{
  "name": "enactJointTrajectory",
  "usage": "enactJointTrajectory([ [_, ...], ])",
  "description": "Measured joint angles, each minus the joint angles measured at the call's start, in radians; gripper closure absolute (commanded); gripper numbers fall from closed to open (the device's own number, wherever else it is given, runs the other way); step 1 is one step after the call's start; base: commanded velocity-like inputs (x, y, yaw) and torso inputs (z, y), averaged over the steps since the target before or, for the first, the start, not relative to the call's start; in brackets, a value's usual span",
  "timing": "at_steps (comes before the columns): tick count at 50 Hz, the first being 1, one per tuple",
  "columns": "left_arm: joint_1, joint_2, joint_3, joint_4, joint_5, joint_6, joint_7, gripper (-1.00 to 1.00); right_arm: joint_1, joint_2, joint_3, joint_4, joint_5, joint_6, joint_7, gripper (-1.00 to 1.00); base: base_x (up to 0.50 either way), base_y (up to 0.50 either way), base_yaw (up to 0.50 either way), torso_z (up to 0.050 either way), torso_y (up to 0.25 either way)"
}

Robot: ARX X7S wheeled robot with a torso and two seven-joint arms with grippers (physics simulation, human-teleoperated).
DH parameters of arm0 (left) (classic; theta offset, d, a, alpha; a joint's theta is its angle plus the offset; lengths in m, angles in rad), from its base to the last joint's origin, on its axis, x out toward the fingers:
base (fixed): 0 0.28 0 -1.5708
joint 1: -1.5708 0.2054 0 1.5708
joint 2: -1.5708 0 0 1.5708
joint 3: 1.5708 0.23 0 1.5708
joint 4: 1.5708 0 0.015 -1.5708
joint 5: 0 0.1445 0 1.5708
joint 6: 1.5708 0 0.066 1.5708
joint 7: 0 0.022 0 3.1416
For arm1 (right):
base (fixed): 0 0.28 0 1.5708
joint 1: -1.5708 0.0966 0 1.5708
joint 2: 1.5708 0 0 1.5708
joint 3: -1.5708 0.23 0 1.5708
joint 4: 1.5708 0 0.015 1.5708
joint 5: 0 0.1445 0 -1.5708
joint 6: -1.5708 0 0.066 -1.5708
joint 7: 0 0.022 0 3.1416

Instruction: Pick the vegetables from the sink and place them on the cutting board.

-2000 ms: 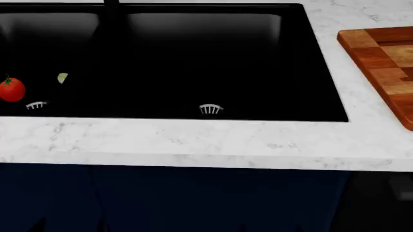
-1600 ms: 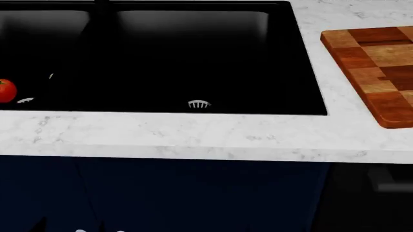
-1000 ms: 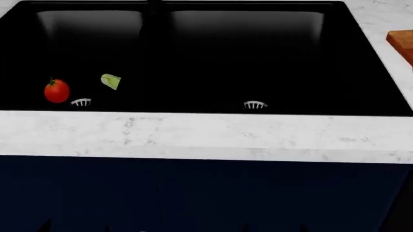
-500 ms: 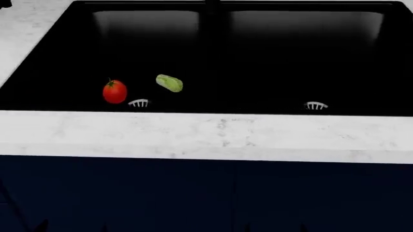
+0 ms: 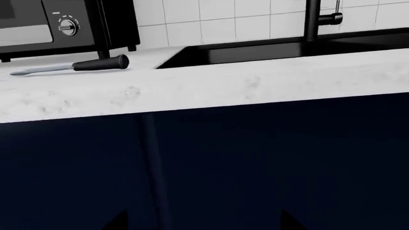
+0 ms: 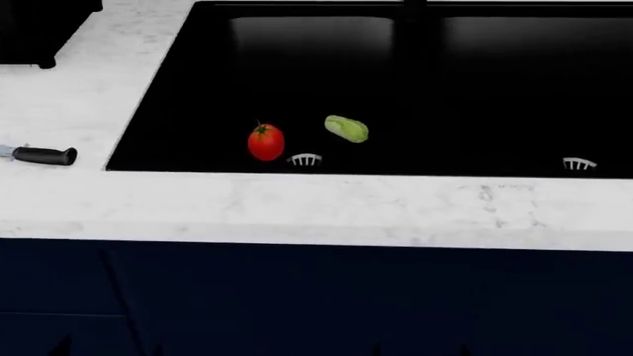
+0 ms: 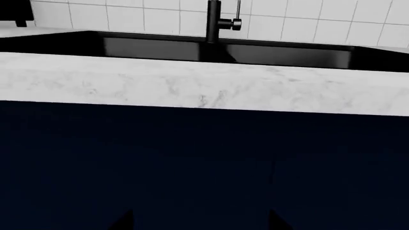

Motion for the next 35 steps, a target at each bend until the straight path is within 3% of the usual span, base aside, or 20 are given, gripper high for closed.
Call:
enactJointTrajectory([
  [7,0.000,-0.006,0.008,-0.004,-0.003,0.007,-0.007,-1.00,0.000,0.005,-0.006,-0.001,0.005,-0.004,0.006,-1.00,0.00,0.50,0.00,0.000,0.000],
  [12,0.005,-0.018,0.018,0.034,0.017,0.005,-0.022,-1.00,-0.007,0.015,-0.007,-0.070,0.019,0.051,0.014,-1.00,0.00,0.00,0.00,0.000,0.000],
  [17,-0.008,-0.038,0.048,0.168,0.080,-0.038,-0.024,-1.00,0.043,0.055,0.000,-0.312,0.025,0.287,0.031,-1.00,0.00,0.00,0.00,0.000,0.000],
  [24,-0.125,-0.034,0.067,0.378,0.124,-0.229,0.005,-1.00,0.281,0.100,0.033,-0.616,0.063,0.723,0.027,-1.00,0.00,0.00,0.00,0.000,0.000],
  [29,-0.271,-0.020,0.074,0.476,0.143,-0.417,0.032,-1.00,0.476,0.124,0.033,-0.692,0.086,0.947,0.016,-1.00,0.00,0.00,0.00,0.015,0.000],
  [35,-0.449,-0.016,0.093,0.483,0.159,-0.577,0.067,-1.00,0.651,0.159,0.005,-0.646,0.103,1.063,-0.013,-1.00,0.00,0.00,0.00,0.050,0.000],
])
